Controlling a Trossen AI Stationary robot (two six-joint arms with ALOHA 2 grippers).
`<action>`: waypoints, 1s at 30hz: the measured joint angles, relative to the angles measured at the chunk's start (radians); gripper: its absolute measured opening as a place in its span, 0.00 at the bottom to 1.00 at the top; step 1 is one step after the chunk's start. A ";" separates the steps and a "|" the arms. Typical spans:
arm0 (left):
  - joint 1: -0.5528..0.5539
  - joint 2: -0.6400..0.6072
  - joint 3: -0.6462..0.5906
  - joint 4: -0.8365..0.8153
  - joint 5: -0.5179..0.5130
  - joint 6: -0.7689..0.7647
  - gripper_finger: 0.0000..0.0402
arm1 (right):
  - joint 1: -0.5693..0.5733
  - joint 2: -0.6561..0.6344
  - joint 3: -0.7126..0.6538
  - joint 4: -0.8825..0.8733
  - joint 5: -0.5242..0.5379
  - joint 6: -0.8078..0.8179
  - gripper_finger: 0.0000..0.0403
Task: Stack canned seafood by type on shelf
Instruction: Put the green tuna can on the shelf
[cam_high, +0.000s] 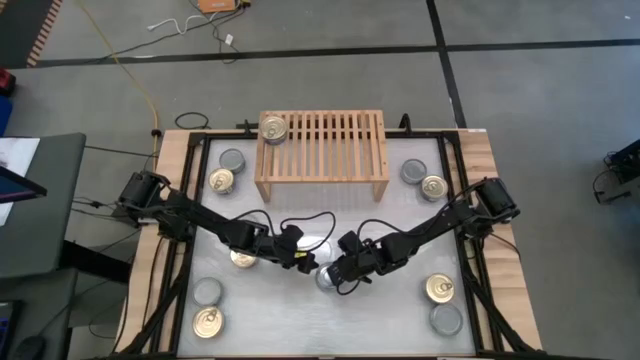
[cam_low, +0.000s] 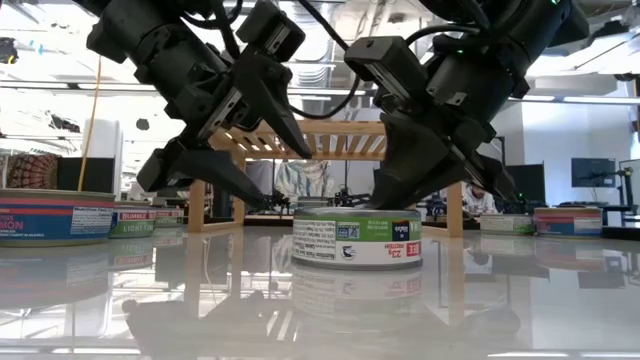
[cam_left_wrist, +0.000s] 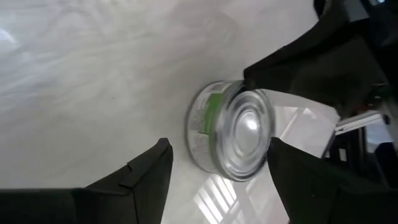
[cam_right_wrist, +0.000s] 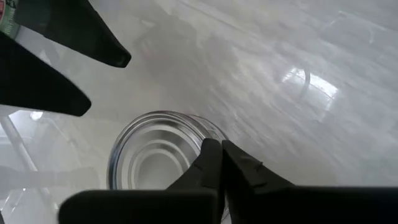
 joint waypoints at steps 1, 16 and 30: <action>0.000 0.000 0.000 0.010 0.000 0.000 0.62 | 0.000 0.000 0.000 -0.001 0.000 -0.002 0.05; -0.026 0.000 0.000 0.020 -0.003 -0.038 0.62 | 0.008 0.074 -0.001 -0.039 -0.035 0.019 0.05; -0.030 0.000 0.000 0.015 -0.005 -0.040 0.62 | 0.014 -0.141 -0.005 -0.093 0.026 -0.062 0.15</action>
